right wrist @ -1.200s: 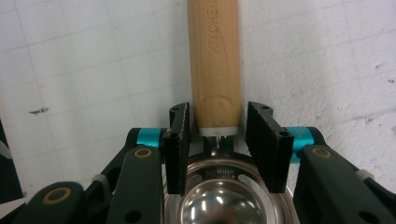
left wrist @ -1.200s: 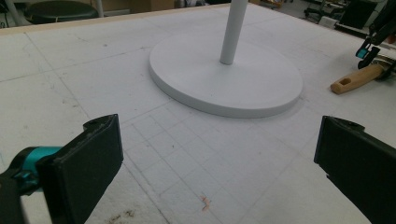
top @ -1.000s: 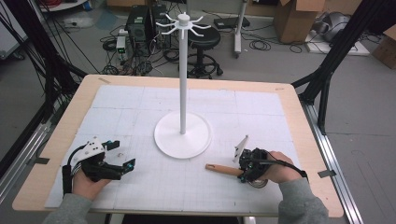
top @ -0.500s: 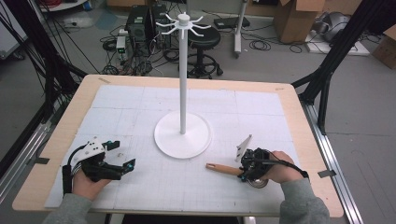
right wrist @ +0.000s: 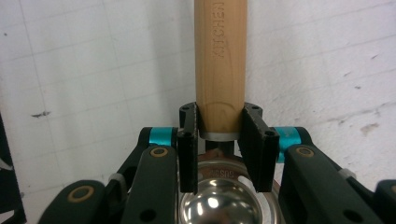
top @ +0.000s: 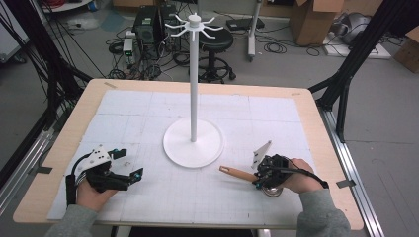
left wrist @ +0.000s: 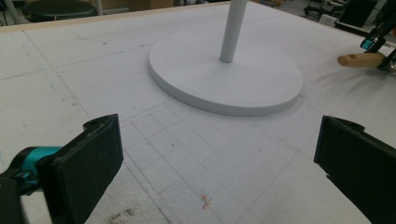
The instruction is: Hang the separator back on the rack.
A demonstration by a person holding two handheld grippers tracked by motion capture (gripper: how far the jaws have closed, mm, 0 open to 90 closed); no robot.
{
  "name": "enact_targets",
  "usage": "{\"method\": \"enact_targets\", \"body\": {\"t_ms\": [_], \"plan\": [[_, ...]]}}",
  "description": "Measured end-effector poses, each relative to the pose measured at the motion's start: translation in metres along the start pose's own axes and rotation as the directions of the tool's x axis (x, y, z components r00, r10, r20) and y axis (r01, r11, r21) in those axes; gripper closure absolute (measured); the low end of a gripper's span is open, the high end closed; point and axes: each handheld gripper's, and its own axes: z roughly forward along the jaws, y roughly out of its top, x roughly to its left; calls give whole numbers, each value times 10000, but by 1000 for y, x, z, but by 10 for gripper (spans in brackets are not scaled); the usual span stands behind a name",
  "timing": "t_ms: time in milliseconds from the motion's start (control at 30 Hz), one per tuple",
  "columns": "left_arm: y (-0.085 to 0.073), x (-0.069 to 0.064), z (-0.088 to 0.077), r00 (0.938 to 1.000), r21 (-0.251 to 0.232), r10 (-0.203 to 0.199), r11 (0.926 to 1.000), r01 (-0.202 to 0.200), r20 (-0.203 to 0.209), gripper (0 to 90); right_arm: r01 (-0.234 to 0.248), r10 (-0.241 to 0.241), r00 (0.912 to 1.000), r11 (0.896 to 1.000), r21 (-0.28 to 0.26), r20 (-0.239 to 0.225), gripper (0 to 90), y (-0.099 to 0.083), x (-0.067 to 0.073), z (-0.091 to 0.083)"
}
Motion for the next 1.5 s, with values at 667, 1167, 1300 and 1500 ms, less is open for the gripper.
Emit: {"method": "enact_targets", "body": {"t_ms": [667, 1167, 1300, 1500], "plan": [[0, 0, 0, 10000, 14, -3, 10000, 3, -22, 18, -322, 388, 9988, 9797, -1979, 299, 700, -11, -6, -27], [0, 0, 0, 10000, -4, -5, 10000, 5, -34, 18, -885, 964, 9953, 9104, -4041, -7, 700, -16, -10, -49], [0, 1, 0, 10000, -27, -14, 10000, 14, -35, 18, -913, 969, 9952, 8885, -4496, -104, 700, -17, -10, -54], [0, 0, -1, 10000, -42, -6, 10000, 6, -27, 18, -1022, 1201, 9928, 8569, -5053, 29, 700, -19, -11, -59]]}}
